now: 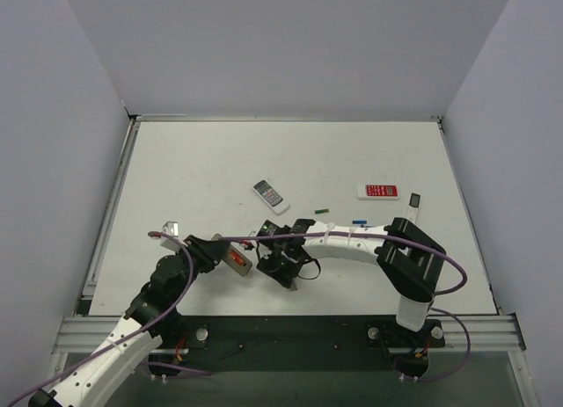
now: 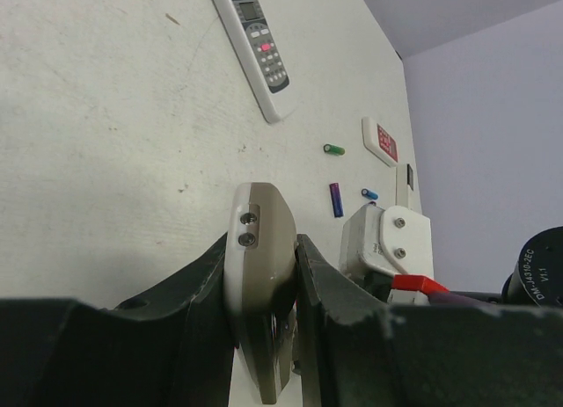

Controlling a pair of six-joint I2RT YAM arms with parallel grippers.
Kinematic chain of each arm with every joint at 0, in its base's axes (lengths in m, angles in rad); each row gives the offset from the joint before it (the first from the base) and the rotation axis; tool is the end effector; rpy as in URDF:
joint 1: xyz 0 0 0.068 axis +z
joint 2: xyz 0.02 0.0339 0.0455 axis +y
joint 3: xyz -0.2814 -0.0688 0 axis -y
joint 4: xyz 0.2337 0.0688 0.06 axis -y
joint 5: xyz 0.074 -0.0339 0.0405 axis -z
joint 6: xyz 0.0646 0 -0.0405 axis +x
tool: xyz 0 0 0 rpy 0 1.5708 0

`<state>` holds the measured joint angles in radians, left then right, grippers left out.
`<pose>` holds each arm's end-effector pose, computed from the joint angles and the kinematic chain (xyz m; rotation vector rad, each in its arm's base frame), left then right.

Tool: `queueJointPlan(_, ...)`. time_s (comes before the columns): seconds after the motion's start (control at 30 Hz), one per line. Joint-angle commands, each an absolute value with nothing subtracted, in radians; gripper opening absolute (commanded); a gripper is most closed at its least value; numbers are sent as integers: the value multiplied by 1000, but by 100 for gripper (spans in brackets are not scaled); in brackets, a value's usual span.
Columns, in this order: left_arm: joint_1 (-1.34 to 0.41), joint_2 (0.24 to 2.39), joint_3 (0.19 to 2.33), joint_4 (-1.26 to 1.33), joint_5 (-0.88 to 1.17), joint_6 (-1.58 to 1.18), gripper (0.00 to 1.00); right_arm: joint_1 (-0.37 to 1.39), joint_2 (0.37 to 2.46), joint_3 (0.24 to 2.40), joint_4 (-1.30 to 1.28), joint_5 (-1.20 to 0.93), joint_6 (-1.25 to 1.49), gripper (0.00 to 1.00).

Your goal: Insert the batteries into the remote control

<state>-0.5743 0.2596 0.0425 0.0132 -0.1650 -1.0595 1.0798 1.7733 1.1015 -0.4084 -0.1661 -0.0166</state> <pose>0.1099 -0.0585 0.1661 -0.5768 1.8017 -1.0138 0.1611 0.3240 0.1692 -1.4821 2.3172 0.5463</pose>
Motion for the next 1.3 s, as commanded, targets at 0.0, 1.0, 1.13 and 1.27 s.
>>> queueJointPlan(0.0, -569, 216, 74, -67, -216, -1065, 0, 1078, 1816, 1154, -396, -91, 80, 47)
queueJointPlan(1.0, -566, 331, 75, 135, -98, -1055, 0, 896, 1512, 948, -414, -193, -378, 51)
queueJointPlan(1.13, -566, 319, 78, 137, -87, -1049, 0, 894, 1532, 922, -436, -262, -543, 52)
queueJointPlan(1.27, -566, 314, 78, 135, -83, -1048, 0, 887, 1578, 934, -445, -278, -606, 52)
